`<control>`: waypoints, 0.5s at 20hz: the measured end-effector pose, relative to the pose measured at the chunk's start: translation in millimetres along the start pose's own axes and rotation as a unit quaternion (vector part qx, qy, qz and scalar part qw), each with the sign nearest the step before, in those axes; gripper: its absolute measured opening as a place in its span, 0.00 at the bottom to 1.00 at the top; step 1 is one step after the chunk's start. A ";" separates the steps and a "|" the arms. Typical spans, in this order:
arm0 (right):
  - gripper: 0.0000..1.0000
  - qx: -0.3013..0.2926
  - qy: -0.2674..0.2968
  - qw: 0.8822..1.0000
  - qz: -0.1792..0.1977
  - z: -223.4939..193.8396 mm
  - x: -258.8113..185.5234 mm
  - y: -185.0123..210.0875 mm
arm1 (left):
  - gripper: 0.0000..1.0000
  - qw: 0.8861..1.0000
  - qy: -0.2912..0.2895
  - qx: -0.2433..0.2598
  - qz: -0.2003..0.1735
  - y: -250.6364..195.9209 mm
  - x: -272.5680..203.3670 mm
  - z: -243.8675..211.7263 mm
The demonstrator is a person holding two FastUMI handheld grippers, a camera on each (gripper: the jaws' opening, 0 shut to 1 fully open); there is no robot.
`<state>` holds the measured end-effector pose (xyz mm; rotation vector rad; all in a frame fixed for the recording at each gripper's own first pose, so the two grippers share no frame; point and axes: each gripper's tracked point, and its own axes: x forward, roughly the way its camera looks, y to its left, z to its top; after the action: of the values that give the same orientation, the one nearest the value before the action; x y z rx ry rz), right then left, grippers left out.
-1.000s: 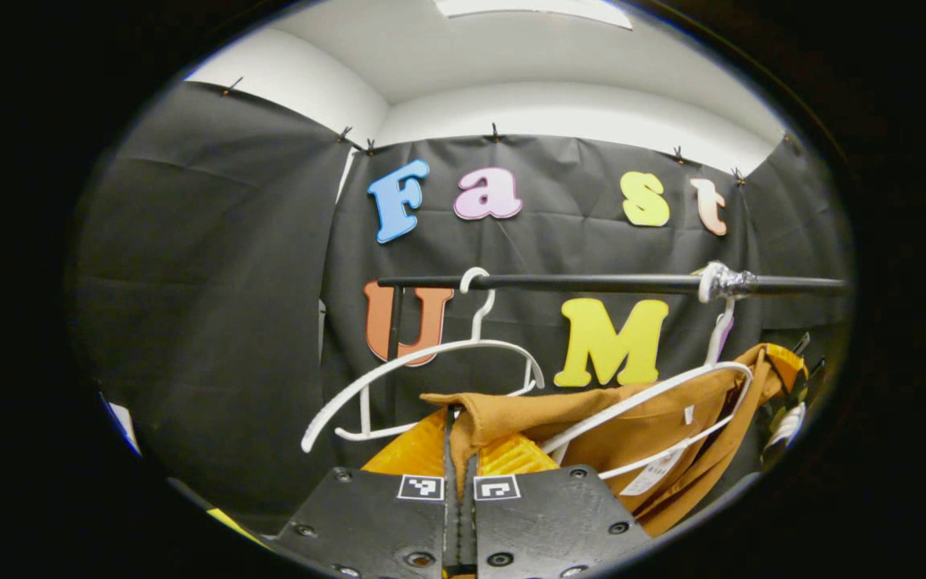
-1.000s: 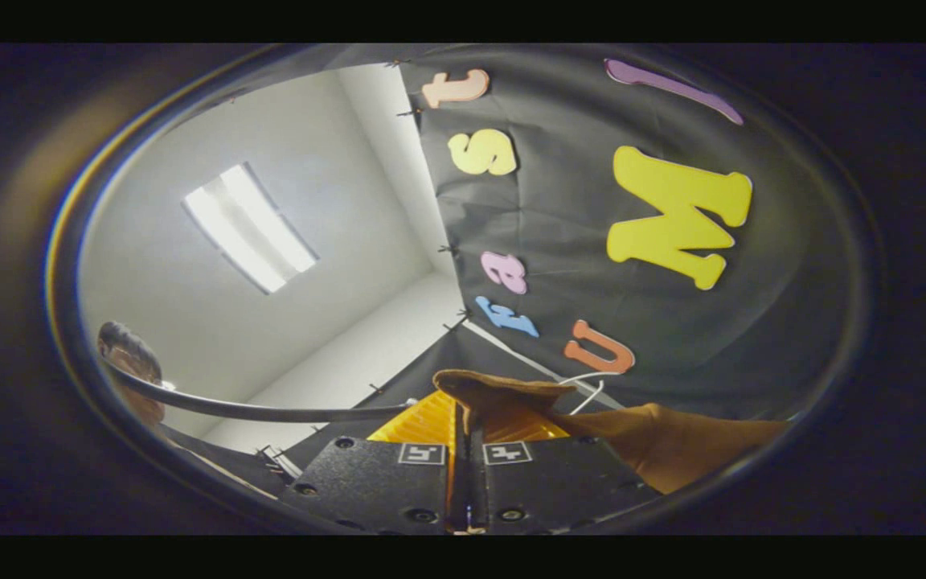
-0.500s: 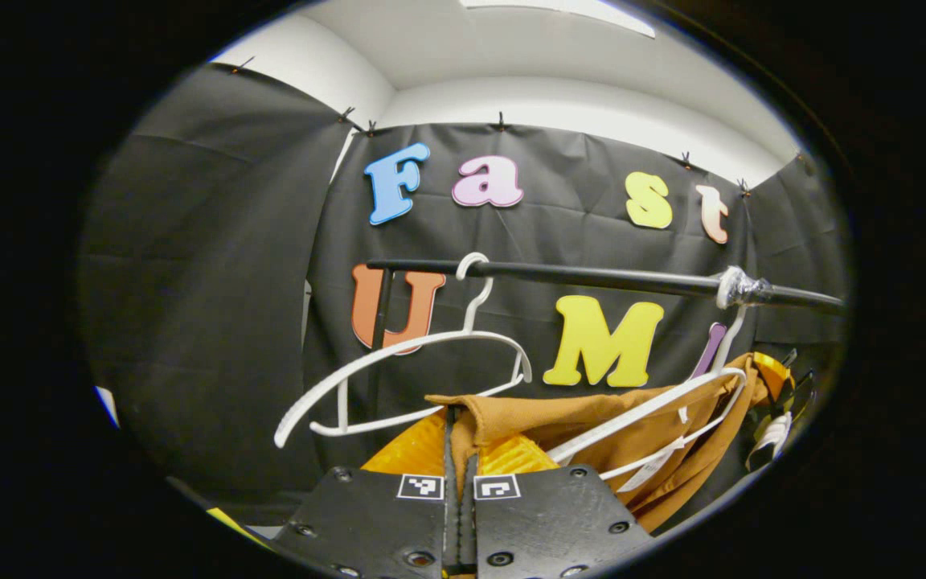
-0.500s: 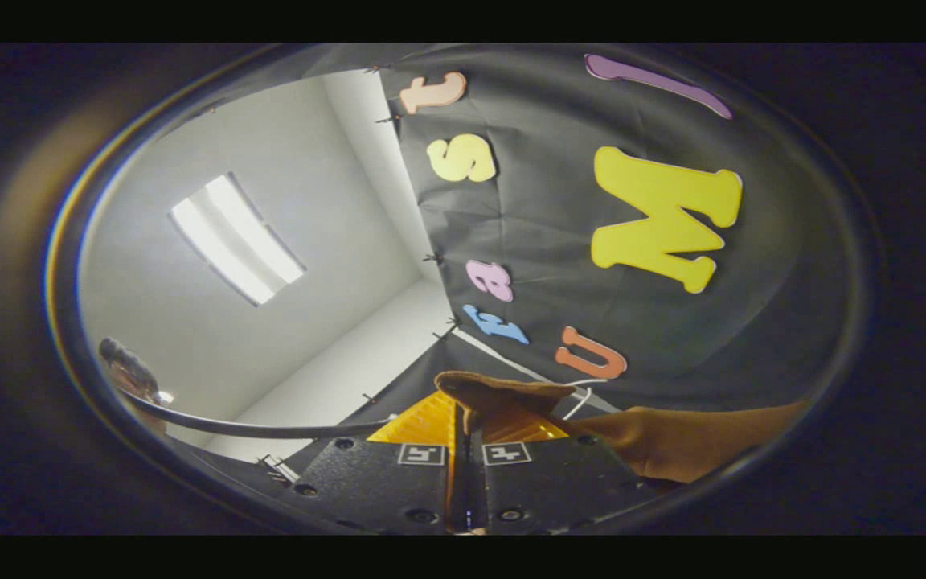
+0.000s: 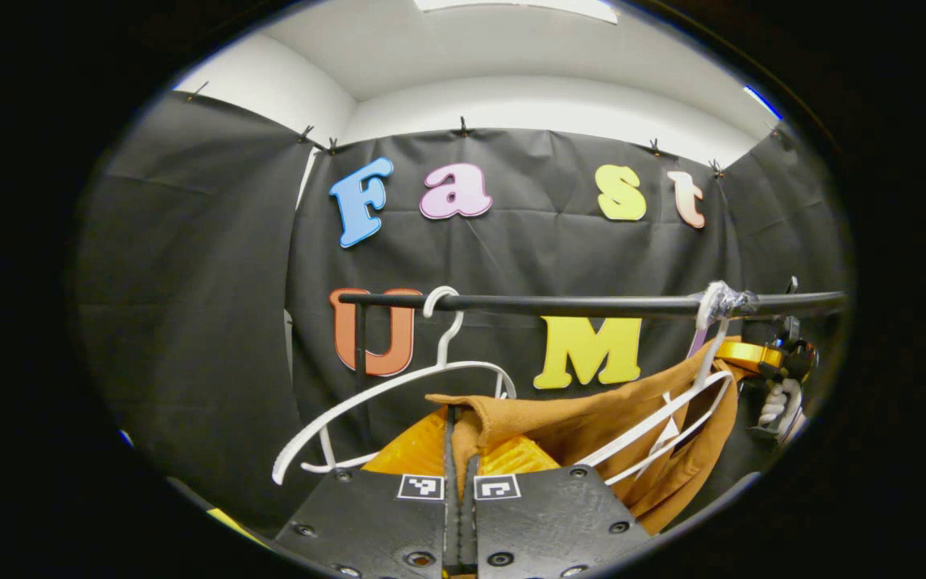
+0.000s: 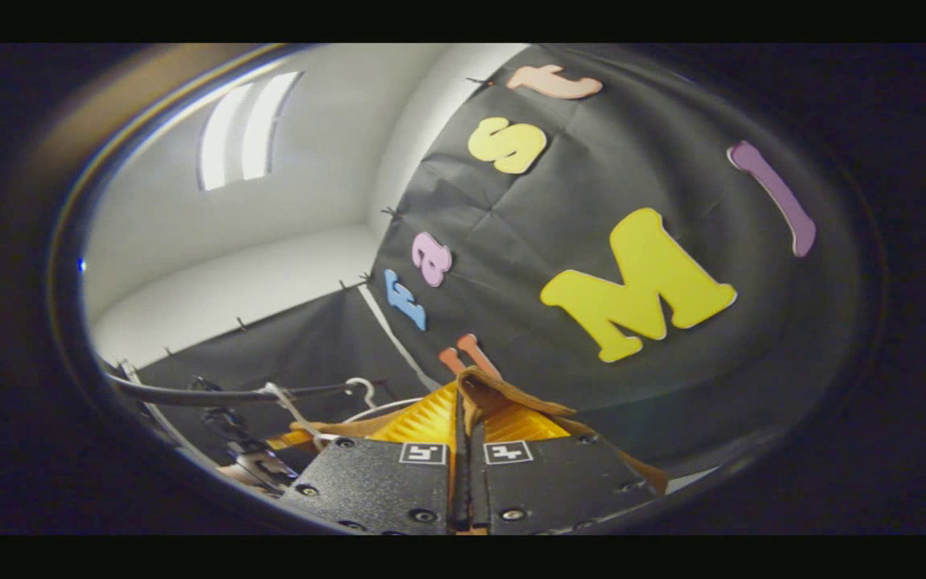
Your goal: Grasp the clothes on the hanger with both hands and then place them into the laundry hamper below.
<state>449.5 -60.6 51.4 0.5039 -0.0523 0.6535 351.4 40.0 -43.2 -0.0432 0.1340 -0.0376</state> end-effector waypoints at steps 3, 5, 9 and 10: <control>0.04 0.018 -0.021 0.997 0.077 21.2 -1.5 46.3 | 0.04 1.000 -0.022 -0.010 0.013 9.2 -0.7 21.1; 0.04 0.075 -0.040 0.987 0.135 38.2 -6.3 60.3 | 0.04 0.999 -0.034 -0.034 0.011 15.7 -0.7 33.0; 0.04 0.137 -0.042 0.973 0.179 40.1 -7.3 56.0 | 0.00 0.999 -0.048 -0.027 0.000 28.7 9.7 48.1; 0.03 0.131 -0.039 0.977 0.161 35.1 -2.2 45.6 | 0.04 0.999 -0.041 -0.019 -0.004 29.4 12.4 43.5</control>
<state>424.4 -47.3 101.5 0.7859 -0.1244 0.9655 370.5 70.6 -3.1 -0.0824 0.0517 -0.0418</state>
